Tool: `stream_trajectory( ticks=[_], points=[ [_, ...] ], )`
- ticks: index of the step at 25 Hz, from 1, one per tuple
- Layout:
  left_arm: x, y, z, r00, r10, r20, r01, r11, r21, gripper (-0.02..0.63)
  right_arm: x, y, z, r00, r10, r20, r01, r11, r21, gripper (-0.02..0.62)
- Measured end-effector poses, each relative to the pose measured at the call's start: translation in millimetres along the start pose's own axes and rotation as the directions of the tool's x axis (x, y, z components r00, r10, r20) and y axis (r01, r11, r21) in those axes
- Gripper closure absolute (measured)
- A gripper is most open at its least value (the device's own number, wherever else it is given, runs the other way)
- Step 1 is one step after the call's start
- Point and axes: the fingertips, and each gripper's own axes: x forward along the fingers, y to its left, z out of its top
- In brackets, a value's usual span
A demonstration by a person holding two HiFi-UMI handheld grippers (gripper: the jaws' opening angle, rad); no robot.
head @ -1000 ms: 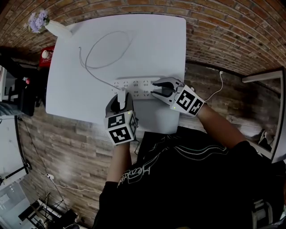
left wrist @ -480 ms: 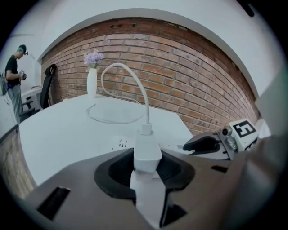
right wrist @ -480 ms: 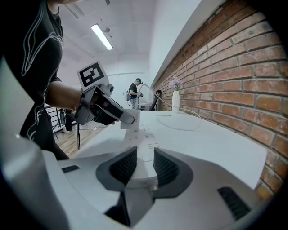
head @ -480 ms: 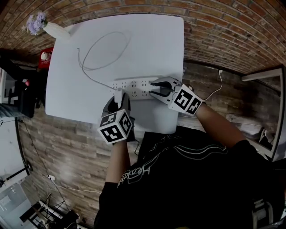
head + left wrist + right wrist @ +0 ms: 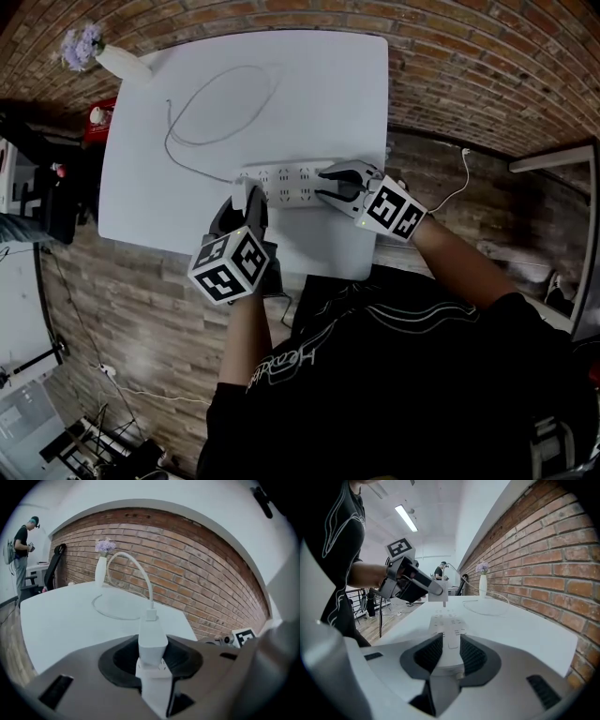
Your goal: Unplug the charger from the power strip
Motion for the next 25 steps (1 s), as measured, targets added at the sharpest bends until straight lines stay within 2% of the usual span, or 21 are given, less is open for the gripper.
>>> stream_trajectory(
  ticks=[5, 9, 12, 14, 17, 21, 23, 25],
  points=[
    [-15, -17, 19, 0.994, -0.103, 0.036, 0.104, 0.994, -0.023, 0.471, 1, 0, 0, 1.000, -0.001, -0.001, 0.001, 1.000, 0.007, 0.499],
    [-31, -34, 25, 0.981, -0.186, 0.057, 0.188, 0.982, -0.030, 0.471, 1, 0, -1, 1.000, -0.003, -0.023, 0.004, 1.000, 0.031, 0.499],
    [-46, -43, 32, 0.971, -0.228, 0.074, 0.229, 0.973, -0.013, 0.471, 0, -6, -1, 0.999, -0.022, -0.039, 0.025, 0.995, 0.092, 0.515],
    [-57, -46, 37, 0.966, -0.245, 0.085, 0.246, 0.969, 0.001, 0.471, -9, -11, 12, 0.999, -0.042, 0.006, 0.041, 0.987, 0.158, 0.539],
    [-75, -51, 40, 0.954, -0.284, 0.091, 0.285, 0.959, 0.005, 0.470, -34, -13, 47, 0.990, -0.061, 0.124, 0.020, 0.951, 0.309, 0.582],
    [-100, -56, 42, 0.937, -0.334, 0.102, 0.336, 0.942, -0.007, 0.469, -68, -5, 92, 0.968, -0.050, 0.246, -0.084, 0.859, 0.505, 0.591],
    [-115, -57, 44, 0.930, -0.351, 0.110, 0.354, 0.935, -0.004, 0.470, -84, 6, 116, 0.948, -0.058, 0.313, -0.124, 0.837, 0.533, 0.592],
    [-132, -60, 46, 0.920, -0.374, 0.118, 0.377, 0.926, 0.000, 0.469, -98, 22, 138, 0.933, -0.069, 0.354, -0.135, 0.843, 0.521, 0.592]
  ],
)
